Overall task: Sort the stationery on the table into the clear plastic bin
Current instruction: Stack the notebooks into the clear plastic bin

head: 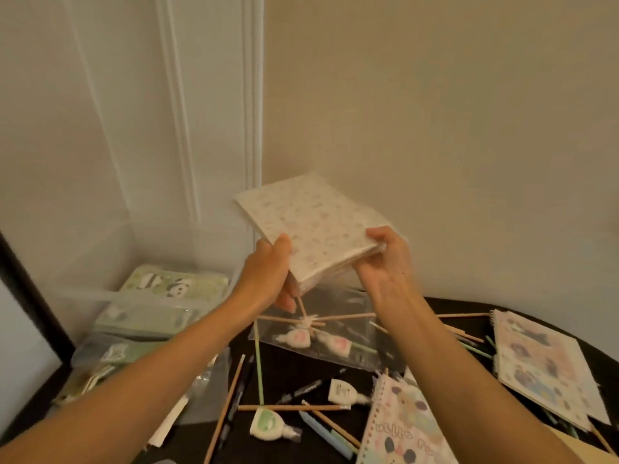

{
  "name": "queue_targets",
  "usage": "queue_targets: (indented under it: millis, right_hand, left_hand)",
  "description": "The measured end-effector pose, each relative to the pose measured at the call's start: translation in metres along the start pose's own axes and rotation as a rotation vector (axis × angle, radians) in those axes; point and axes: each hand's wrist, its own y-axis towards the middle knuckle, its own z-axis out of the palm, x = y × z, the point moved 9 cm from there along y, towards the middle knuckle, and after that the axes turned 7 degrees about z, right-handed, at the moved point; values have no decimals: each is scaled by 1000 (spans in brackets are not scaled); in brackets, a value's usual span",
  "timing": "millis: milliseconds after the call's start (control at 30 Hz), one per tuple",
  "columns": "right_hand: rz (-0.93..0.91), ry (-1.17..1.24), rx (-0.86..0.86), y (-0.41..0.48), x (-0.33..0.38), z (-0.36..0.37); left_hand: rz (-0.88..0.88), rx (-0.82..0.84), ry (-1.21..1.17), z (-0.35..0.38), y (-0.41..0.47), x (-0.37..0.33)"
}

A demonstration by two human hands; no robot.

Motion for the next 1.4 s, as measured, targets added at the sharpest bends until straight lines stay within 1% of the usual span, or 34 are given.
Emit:
queue_targets:
  millis: [100, 200, 267, 333, 400, 433, 467, 533, 633, 733, 800, 867, 967, 1033, 1067, 1167, 1233, 1267, 1300, 1333, 1400]
  right_hand:
    - [7, -31, -98, 5, -1, 27]
    - [61, -97, -131, 16, -15, 50]
    - [121, -148, -139, 27, -32, 60]
    - [202, -181, -140, 39, -52, 67]
    - [274, -229, -134, 56, -75, 74]
    - [297, -274, -132, 65, -84, 76]
    - [320, -317, -127, 77, -95, 80]
    - [365, -415, -101, 98, -118, 88]
    - [435, -489, -74, 124, -154, 96]
    - [468, -525, -86, 144, -177, 95]
    - [525, -552, -111, 165, -200, 89]
    - [557, -606, -97, 169, -212, 86]
    - [613, -656, -114, 184, -237, 76]
    - [631, -638, -159, 190, -246, 62]
    - [637, -611, -189, 193, -250, 56]
    - [631, -593, -278, 198, -261, 43]
    - [628, -596, -357, 200, -271, 27]
    - [621, -582, -389, 202, -276, 18]
    - [621, -591, -417, 201, -279, 11]
    - [615, -611, -453, 202, -281, 5]
    - [615, -636, -494, 209, -284, -6]
  left_hand:
    - [8, 46, 316, -35, 6, -10]
    - [54, 115, 709, -72, 22, -23]
    - [123, 201, 1002, -92, 32, -31]
    - [238, 283, 1270, -107, 41, -36]
    - [321, 418, 1408, -119, 50, -26]
    - [315, 509, 1417, -125, 54, -14]
    - [268, 594, 1385, -133, 60, 3]
    - [179, 709, 1294, -148, 71, 35]
    - [164, 759, 1255, -160, 86, 65]
    - [146, 778, 1265, -166, 97, 84]
    - [126, 822, 1261, -171, 110, 106]
    - [85, 864, 1253, -171, 112, 120]
    - [-18, 871, 1167, -180, 127, 156]
    - [-75, 833, 1143, -188, 134, 176]
    - [-86, 786, 1126, -192, 139, 184]
    - [-94, 581, 1066, -201, 156, 188]
    - [-45, 405, 1049, -203, 170, 179]
    - [35, 336, 1055, -201, 176, 170]
    - [71, 279, 1011, -200, 178, 162]
    - [141, 266, 969, -195, 182, 157]
    - [151, 418, 884, -172, 182, 168]
